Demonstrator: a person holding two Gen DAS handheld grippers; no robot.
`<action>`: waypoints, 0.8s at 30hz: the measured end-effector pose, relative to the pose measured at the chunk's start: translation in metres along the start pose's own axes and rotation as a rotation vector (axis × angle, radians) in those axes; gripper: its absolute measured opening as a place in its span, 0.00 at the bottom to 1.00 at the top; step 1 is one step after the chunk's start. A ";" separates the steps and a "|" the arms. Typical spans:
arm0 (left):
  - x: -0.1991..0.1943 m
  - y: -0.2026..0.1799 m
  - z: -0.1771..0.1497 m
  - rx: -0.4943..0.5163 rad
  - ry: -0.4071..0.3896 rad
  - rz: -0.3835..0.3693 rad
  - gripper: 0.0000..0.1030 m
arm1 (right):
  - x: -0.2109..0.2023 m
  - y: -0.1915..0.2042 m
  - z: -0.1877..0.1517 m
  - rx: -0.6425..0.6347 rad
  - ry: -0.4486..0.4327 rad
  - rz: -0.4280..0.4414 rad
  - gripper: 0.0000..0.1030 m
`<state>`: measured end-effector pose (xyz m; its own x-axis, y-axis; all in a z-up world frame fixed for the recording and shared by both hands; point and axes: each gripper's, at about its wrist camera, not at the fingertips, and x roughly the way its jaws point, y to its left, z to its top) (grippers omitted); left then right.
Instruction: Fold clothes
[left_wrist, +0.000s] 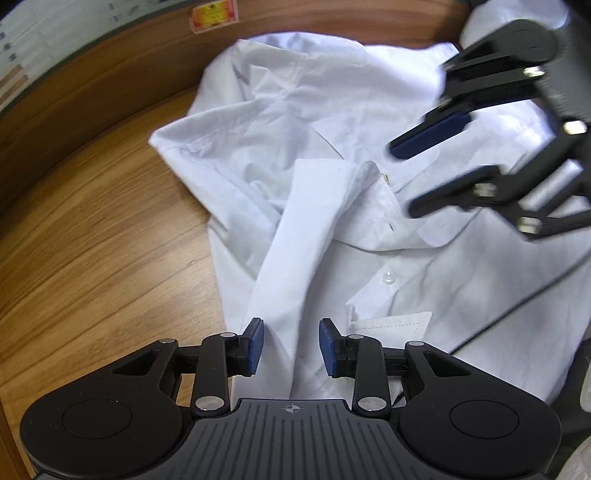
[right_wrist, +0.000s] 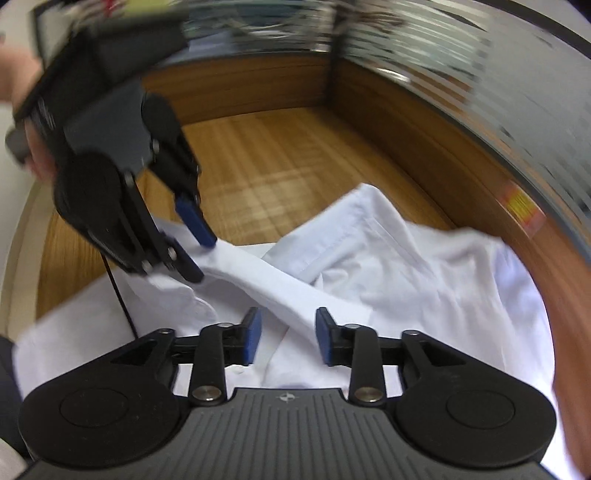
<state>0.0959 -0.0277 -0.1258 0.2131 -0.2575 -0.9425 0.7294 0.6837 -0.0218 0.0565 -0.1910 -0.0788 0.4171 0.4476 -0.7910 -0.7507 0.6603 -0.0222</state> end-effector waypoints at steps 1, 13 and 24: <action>0.001 0.000 0.001 0.009 0.005 -0.006 0.41 | -0.006 0.002 -0.001 0.054 0.002 -0.015 0.45; 0.024 0.017 -0.006 0.114 0.035 -0.092 0.37 | -0.044 0.043 -0.023 0.820 -0.071 -0.171 0.56; 0.002 0.040 0.027 0.119 -0.038 -0.238 0.40 | -0.011 0.089 -0.030 1.242 -0.230 -0.148 0.56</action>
<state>0.1432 -0.0191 -0.1199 0.0488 -0.4284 -0.9023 0.8325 0.5166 -0.2002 -0.0304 -0.1550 -0.0905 0.6281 0.3329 -0.7033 0.2417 0.7757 0.5830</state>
